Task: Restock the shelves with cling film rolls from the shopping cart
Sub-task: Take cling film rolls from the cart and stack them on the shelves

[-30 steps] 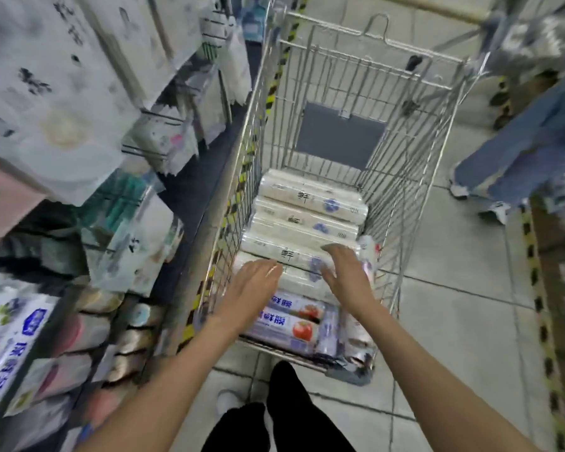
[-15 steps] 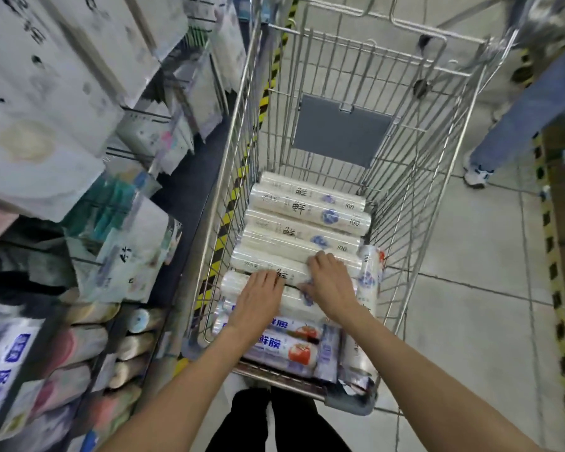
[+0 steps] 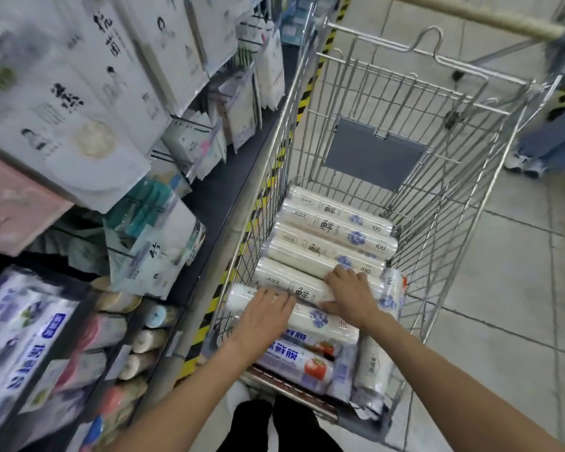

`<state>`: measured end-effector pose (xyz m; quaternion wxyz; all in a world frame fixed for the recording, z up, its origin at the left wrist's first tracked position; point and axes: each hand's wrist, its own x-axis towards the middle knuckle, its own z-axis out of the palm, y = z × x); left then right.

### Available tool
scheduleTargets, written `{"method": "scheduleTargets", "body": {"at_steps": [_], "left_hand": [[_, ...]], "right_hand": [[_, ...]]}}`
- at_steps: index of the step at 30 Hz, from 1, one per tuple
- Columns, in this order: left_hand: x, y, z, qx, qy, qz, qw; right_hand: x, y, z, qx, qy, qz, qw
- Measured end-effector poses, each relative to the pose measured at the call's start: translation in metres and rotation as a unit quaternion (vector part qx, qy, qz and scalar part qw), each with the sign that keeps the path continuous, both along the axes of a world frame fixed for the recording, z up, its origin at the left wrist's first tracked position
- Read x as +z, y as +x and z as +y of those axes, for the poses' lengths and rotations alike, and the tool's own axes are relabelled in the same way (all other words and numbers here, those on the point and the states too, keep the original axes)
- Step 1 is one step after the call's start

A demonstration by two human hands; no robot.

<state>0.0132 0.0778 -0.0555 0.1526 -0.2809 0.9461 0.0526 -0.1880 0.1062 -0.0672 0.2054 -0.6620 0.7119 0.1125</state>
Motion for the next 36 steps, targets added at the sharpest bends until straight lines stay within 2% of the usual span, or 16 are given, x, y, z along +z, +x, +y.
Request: {"method": "scheduleTargets", "body": {"at_steps": [3, 6, 7, 10, 12, 14, 17, 23, 25, 28, 34, 36], "left_hand": [[0.012, 0.025, -0.005, 0.039, 0.005, 0.016, 0.999], [0.050, 0.069, -0.012, 0.138, 0.042, 0.085, 0.986], [0.058, 0.088, -0.012, 0.187, 0.082, 0.107, 0.973], [0.094, 0.136, -0.008, 0.340, 0.227, 0.207, 0.889], [0.113, 0.159, -0.005, 0.431, 0.252, 0.278, 0.821], [0.131, 0.180, 0.003, 0.506, 0.226, 0.318, 0.770], [0.146, 0.211, 0.025, 0.597, 0.153, 0.329, 0.715], [0.166, 0.258, 0.090, 0.726, 0.063, 0.356, 0.585], [0.172, 0.274, 0.107, 0.749, 0.033, 0.353, 0.560], [0.181, 0.306, 0.120, 0.765, -0.027, 0.308, 0.566], [0.189, 0.375, 0.111, 0.723, -0.106, 0.247, 0.636], [0.192, 0.394, 0.100, 0.705, -0.115, 0.241, 0.657]], "right_hand": [[0.021, -0.012, 0.000, -0.061, 0.036, -0.137, 0.988], [0.062, -0.024, -0.002, -0.125, 0.062, -0.268, 0.953], [0.079, -0.022, -0.003, -0.146, 0.065, -0.318, 0.935], [0.123, -0.001, -0.008, -0.172, 0.059, -0.431, 0.884], [0.140, 0.026, -0.013, -0.167, 0.054, -0.481, 0.859], [0.147, 0.059, -0.020, -0.161, 0.051, -0.521, 0.837], [0.152, 0.115, -0.034, -0.123, 0.051, -0.561, 0.817], [0.161, 0.226, -0.037, -0.033, 0.189, -0.613, 0.767], [0.163, 0.258, -0.034, -0.022, 0.207, -0.622, 0.755], [0.163, 0.300, -0.032, -0.002, 0.211, -0.626, 0.751], [0.162, 0.356, -0.041, 0.014, 0.187, -0.646, 0.740], [0.165, 0.370, -0.046, 0.010, 0.189, -0.668, 0.720]]}}
